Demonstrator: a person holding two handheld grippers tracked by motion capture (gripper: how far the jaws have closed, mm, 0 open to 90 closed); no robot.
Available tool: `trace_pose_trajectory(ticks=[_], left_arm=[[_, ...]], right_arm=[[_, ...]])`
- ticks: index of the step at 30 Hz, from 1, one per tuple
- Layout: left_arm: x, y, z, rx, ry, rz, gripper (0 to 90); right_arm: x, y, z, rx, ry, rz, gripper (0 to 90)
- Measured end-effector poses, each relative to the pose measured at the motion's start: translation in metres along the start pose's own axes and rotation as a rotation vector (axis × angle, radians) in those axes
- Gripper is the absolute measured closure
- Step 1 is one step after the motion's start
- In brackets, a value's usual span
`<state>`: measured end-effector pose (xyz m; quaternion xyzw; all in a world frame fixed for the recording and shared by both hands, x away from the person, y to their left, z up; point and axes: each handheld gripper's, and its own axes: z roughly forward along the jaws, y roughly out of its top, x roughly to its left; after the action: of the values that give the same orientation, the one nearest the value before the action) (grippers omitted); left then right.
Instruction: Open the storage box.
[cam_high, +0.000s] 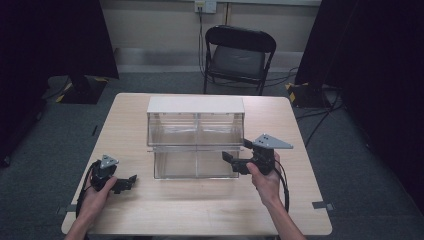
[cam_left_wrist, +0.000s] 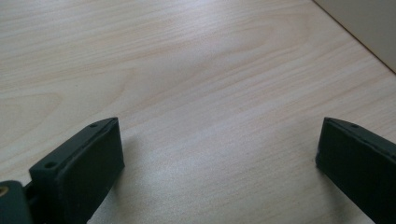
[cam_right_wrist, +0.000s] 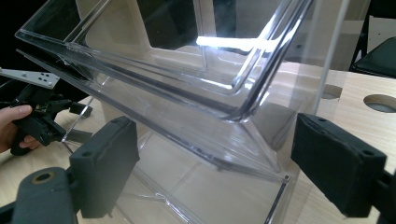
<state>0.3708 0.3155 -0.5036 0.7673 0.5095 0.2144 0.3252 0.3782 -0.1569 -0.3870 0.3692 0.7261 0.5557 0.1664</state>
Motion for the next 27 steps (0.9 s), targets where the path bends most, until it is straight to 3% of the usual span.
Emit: trace_pose_trajectory(ticks=[27], left_arm=[[0.0000, 0.0001, -0.0001, 0.001, 0.000, 0.000, 0.2]], right_arm=[[0.0020, -0.0001, 0.0002, -0.006, -0.012, -0.014, 13.3]])
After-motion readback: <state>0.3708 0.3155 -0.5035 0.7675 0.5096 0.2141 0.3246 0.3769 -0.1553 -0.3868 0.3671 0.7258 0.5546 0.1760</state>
